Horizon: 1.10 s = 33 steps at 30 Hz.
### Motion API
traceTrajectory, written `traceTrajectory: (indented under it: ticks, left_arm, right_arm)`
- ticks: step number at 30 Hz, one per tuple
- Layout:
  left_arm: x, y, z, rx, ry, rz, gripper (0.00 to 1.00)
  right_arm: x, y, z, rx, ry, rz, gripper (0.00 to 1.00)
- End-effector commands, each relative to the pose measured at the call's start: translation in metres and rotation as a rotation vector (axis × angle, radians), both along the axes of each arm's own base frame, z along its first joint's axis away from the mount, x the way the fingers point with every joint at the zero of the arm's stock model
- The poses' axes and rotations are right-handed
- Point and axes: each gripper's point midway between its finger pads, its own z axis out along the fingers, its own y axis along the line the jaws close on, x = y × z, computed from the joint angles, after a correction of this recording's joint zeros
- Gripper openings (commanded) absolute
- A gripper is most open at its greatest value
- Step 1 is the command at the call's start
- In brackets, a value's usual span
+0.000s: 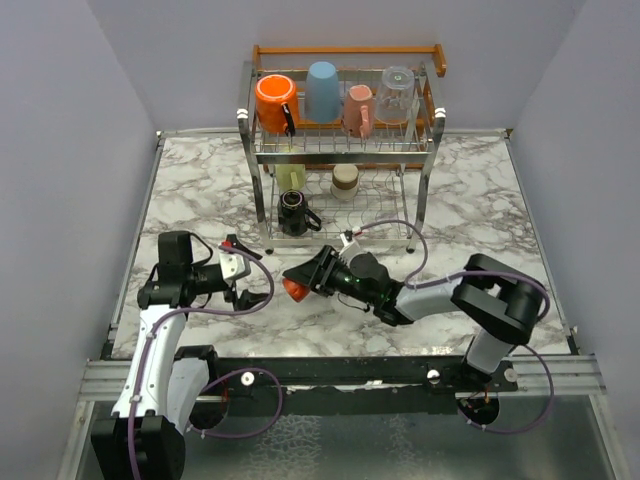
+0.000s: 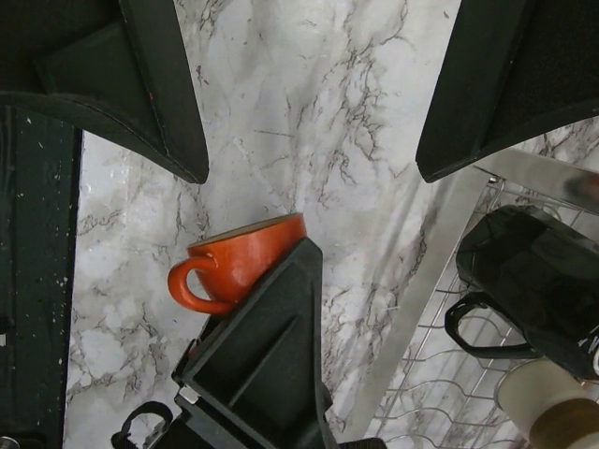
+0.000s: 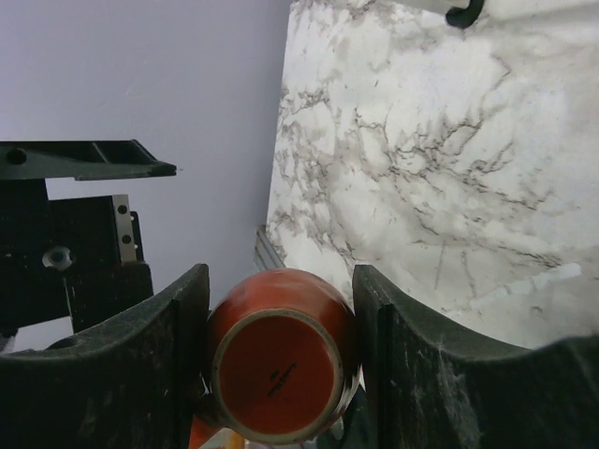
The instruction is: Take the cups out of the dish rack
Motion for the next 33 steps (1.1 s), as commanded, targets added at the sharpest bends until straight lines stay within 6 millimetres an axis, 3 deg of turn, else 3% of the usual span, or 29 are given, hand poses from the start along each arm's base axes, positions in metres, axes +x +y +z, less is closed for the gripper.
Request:
traceTrajectory:
  ticks: [1, 8, 14, 21, 24, 27, 33]
  left_arm:
    - [-0.003, -0.006, -0.001, -0.040, -0.008, -0.026, 0.95]
    - [0.005, -0.009, 0.001, -0.087, -0.002, -0.014, 0.90]
    - [0.002, -0.012, 0.008, -0.113, 0.005, -0.040, 0.79]
    - [-0.009, -0.018, 0.020, -0.167, 0.083, -0.093, 0.25]
    - [-0.013, -0.019, 0.023, -0.174, 0.104, -0.114, 0.13]
    - [-0.011, -0.017, 0.028, -0.152, 0.094, -0.114, 0.00]
    - [0.021, 0.000, 0.026, -0.028, 0.097, 0.055, 0.00]
  right_arm:
    - [-0.012, 0.035, 0.055, 0.270, -0.013, 0.094, 0.04]
    - [-0.025, 0.057, 0.062, 0.369, 0.013, 0.155, 0.04]
    - [-0.032, 0.060, 0.068, 0.438, 0.020, 0.182, 0.04]
    - [-0.038, 0.060, 0.073, 0.534, 0.024, 0.208, 0.07]
    - [-0.041, 0.063, 0.082, 0.565, -0.013, 0.241, 0.23]
    - [-0.041, 0.067, 0.081, 0.542, -0.036, 0.250, 0.48]
    - [-0.024, 0.048, 0.065, 0.418, -0.063, 0.174, 0.82]
